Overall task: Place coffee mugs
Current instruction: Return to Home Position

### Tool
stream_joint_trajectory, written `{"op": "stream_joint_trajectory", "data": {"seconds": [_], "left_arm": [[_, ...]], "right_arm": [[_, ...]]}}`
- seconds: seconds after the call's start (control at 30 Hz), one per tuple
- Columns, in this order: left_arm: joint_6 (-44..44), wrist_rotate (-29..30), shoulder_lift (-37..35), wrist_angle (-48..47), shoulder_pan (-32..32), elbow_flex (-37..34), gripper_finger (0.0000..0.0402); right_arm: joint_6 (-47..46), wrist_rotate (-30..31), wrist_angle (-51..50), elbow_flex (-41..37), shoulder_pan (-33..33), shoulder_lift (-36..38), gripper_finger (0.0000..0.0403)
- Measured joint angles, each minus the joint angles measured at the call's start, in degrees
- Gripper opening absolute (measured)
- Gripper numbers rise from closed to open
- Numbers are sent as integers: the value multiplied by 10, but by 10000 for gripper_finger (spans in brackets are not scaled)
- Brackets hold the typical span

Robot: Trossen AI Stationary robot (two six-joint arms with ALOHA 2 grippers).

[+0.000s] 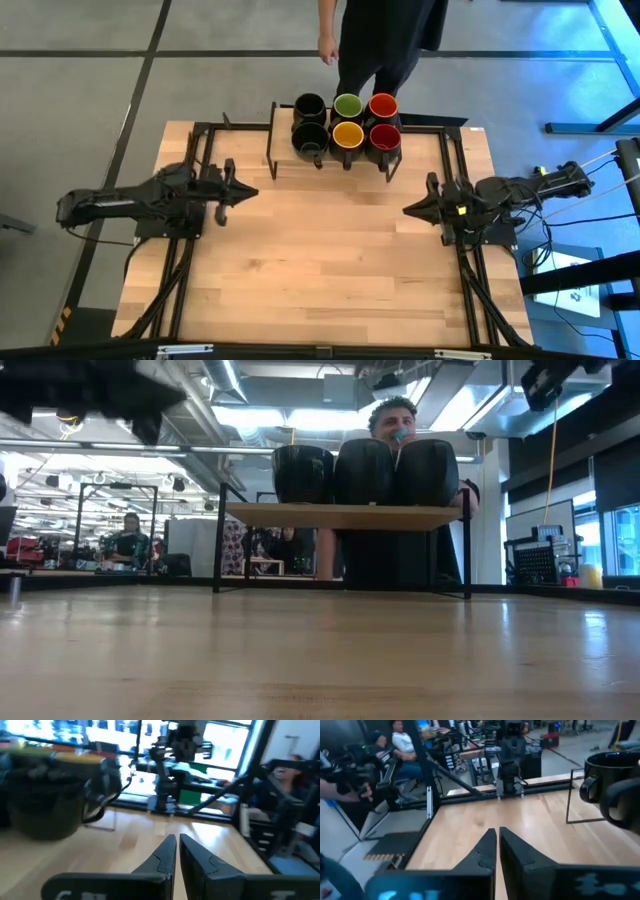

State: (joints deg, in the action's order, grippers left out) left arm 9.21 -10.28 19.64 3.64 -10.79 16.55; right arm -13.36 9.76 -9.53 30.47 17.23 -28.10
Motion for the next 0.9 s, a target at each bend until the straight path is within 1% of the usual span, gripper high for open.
{"op": "stream_joint_trajectory", "data": {"seconds": [0.07, 0.13, 0.27, 0.37, 0.5, 0.53, 0.67, 0.73, 0.8, 0.9], "left_arm": [[8, 25, -4, 53, 0, -43, 18], [15, 36, -6, 111, 0, -79, 18], [27, 14, -11, 186, 0, -130, 18], [30, 11, -18, 213, 0, -153, 18], [41, 14, -26, 205, 0, -161, 18], [39, 10, -26, 206, 0, -161, 18], [26, 3, -26, 205, 0, -161, 18], [24, 4, -26, 203, 0, -161, 18], [23, 3, -26, 204, 0, -161, 18], [21, 3, -26, 205, 0, -161, 18]], "right_arm": [[25, -6, 7, -32, 0, 34, 10], [33, 9, 31, -73, 0, 71, 10], [35, 21, 68, -145, 0, 146, 10], [32, 32, 61, -192, -3, 201, 10], [29, 16, 67, -245, -26, 271, 10], [29, 14, 74, -258, -36, 281, 10], [32, 13, 119, -298, -97, 276, 10], [45, -26, 125, -300, -131, 268, 10], [59, -69, 119, -300, -160, 279, 10], [61, -109, 110, -300, -200, 280, 10]]}}
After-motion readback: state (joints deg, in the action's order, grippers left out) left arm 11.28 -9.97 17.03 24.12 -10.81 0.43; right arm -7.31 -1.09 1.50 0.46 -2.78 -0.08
